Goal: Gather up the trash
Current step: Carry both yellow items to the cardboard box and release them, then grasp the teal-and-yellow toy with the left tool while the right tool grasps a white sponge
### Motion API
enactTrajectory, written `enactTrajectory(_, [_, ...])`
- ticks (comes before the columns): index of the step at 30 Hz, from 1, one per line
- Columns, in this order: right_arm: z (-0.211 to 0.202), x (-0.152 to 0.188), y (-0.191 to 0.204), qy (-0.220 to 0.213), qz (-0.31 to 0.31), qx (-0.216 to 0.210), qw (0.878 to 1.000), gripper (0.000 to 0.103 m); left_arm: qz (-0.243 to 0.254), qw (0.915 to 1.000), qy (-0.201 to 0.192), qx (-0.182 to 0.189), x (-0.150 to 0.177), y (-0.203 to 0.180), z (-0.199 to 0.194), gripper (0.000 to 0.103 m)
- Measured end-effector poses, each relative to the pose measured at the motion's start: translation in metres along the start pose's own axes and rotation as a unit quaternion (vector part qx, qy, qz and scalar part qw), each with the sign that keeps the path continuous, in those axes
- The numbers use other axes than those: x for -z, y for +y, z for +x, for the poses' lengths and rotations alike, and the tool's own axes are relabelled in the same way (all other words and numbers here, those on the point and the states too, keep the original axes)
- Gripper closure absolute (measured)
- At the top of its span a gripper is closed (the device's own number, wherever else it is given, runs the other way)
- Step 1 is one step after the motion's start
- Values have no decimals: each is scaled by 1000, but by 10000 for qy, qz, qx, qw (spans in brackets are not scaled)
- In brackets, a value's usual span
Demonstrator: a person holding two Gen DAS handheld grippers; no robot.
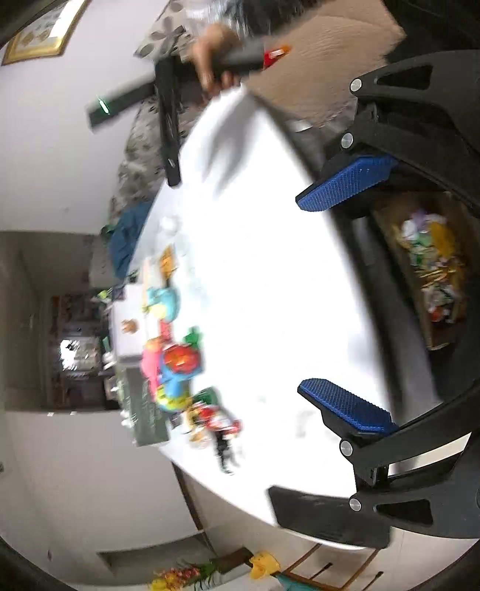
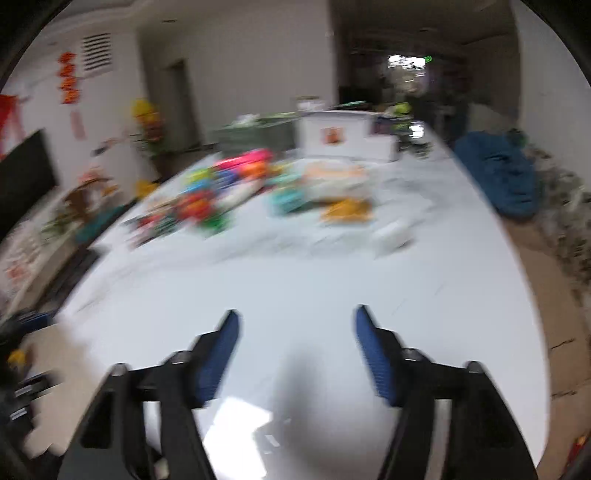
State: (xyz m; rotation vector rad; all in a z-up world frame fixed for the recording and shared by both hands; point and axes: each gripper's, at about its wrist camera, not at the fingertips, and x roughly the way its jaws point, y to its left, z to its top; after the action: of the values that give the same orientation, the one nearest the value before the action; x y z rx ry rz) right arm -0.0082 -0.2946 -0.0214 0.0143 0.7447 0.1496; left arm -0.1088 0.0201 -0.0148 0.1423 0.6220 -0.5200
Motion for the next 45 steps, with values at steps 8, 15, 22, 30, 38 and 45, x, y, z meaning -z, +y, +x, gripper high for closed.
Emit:
enactTrajectory(8, [119, -55, -78, 542, 632, 550, 9950, 33, -577, 9975, 352, -183, -35, 10, 51, 13])
enactTrajectory(15, [113, -44, -86, 671, 1105, 29, 9916, 74, -586, 9972, 413, -191, -74, 1, 96, 13])
enactTrajectory(22, [61, -12, -75, 299, 1257, -416, 9907, 74, -394, 9969, 560, -394, -163, -20, 215, 13])
enactTrajectory(30, [21, 20, -80, 150, 1269, -580, 9901, 71, -761, 9805, 1407, -1144, -193, -9, 336, 13])
enactTrajectory(38, [13, 26, -80, 30, 1263, -709, 9894, 71, -866, 9832, 1321, -918, -185, -4, 331, 42])
enactTrajectory(45, [-2, 32, -52, 45, 1152, -901, 9892, 72, -808, 9941, 705, -171, -139, -28, 192, 42])
